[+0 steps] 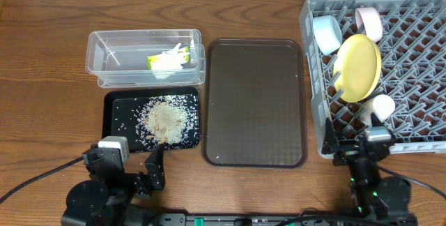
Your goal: Sort waste into correct bins and load items into the dishwasher rack
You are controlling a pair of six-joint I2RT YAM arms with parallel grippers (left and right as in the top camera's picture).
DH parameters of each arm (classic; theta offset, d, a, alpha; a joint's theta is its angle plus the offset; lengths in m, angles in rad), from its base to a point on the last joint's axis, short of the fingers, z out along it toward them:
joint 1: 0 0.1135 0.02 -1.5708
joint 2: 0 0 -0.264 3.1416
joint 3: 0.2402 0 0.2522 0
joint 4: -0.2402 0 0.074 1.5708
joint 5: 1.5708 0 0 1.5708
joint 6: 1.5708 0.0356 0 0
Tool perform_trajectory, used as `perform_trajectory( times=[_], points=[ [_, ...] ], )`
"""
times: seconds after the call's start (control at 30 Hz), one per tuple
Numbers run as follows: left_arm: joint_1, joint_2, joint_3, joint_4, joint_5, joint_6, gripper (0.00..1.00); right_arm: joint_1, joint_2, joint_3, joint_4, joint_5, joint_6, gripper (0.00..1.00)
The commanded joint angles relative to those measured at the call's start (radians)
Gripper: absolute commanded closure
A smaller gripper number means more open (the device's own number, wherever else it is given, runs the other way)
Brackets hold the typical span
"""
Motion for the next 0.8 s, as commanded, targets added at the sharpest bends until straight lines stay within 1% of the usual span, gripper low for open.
perform_trajectory(
  times=[0.0,0.1,0.23,0.77],
  points=[
    [0.004,-0.002,-0.005,-0.001,-0.002,0.016,0.07,0.008,-0.004,-0.126,0.145,0.010,-0.025,0.01],
    [0.004,-0.002,-0.005,-0.001,-0.002,0.016,0.07,0.008,-0.008,-0.142,0.136,0.034,-0.042,0.01],
    [0.004,-0.002,-0.005,-0.001,-0.002,0.016,0.07,0.008,-0.008,-0.141,0.070,0.031,-0.042,0.01],
    [0.004,-0.002,-0.005,-0.001,-0.002,0.017,0.07,0.008,-0.006,-0.141,0.072,0.032,-0.042,0.01]
  ],
)
